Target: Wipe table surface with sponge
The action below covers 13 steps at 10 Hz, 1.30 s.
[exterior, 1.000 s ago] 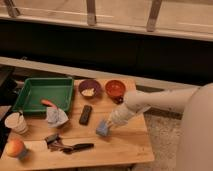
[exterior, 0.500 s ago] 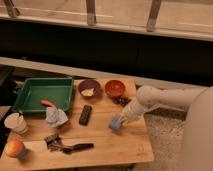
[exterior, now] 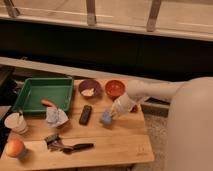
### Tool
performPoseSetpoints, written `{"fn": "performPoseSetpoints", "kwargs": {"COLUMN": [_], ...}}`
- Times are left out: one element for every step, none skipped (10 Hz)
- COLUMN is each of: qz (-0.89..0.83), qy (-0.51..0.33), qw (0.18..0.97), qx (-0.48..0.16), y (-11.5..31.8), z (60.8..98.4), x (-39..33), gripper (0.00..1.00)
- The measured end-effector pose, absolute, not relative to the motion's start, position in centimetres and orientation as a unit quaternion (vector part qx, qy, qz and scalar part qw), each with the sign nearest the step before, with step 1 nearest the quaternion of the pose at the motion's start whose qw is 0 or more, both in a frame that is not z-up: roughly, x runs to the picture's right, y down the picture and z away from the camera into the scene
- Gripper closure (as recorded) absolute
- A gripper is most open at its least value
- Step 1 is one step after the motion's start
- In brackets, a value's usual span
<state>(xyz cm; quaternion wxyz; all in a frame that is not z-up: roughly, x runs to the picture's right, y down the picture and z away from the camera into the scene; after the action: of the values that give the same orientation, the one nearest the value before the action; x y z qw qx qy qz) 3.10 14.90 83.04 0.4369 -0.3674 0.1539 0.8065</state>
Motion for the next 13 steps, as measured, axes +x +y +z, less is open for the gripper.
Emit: {"fn": "performPoseSetpoints", "kwargs": {"qz": [0.802, 0.797, 0.794, 0.792, 0.791, 0.791, 0.794, 0.797, 0.801, 0.807, 0.813, 0.818, 0.822], "qy": [0.155, 0.161, 0.168, 0.176, 0.182, 0.193, 0.201, 0.208, 0.216, 0.226, 0.234, 0.241, 0.244], "qw": [0.440, 0.441, 0.439, 0.437, 0.435, 0.429, 0.423, 0.417, 0.408, 0.397, 0.385, 0.377, 0.371], "qx": [-0.374, -0.380, -0.385, -0.388, -0.390, -0.390, -0.387, -0.384, -0.380, -0.374, -0.368, -0.362, -0.357], "y": [14.9, 15.2, 15.6, 16.0, 16.4, 17.2, 17.9, 18.5, 19.3, 20.5, 21.4, 22.0, 22.3], "z": [83.0, 82.9, 82.7, 82.5, 82.2, 81.6, 81.0, 80.5, 79.8, 78.9, 78.2, 77.8, 77.6], "x": [1.6, 0.3, -0.6, -1.0, -1.0, -0.3, 0.9, 2.2, 4.1, 6.8, 9.0, 10.6, 12.0], "gripper": [1.00, 1.00, 1.00, 1.00, 1.00, 1.00, 1.00, 1.00, 1.00, 1.00, 1.00, 1.00, 1.00]}}
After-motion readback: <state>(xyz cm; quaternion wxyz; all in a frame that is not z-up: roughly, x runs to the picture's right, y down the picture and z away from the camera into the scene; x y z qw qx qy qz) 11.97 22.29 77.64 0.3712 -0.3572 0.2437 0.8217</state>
